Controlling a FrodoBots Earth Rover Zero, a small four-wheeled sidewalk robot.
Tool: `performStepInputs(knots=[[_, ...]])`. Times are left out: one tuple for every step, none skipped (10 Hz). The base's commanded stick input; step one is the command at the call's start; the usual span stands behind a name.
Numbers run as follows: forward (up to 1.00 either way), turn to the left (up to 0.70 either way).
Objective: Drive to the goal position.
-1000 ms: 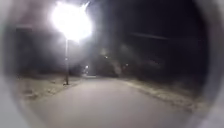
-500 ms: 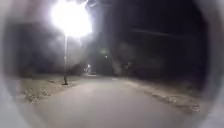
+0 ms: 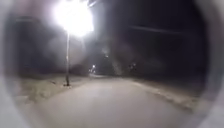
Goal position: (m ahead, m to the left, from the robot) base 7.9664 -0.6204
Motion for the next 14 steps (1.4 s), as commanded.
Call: performStepInputs(knots=[[0.85,0.0],[0.85,0.0],[0.85,0.0],[0.85,0.0],[0.85,0.13],[0.85,0.03],[0.85,0.21],[0.85,0.01],[0.85,0.06],[0.85,0.0],[0.85,0.0],[0.85,0.0],[0.85,0.0],[0.85,0.0]])
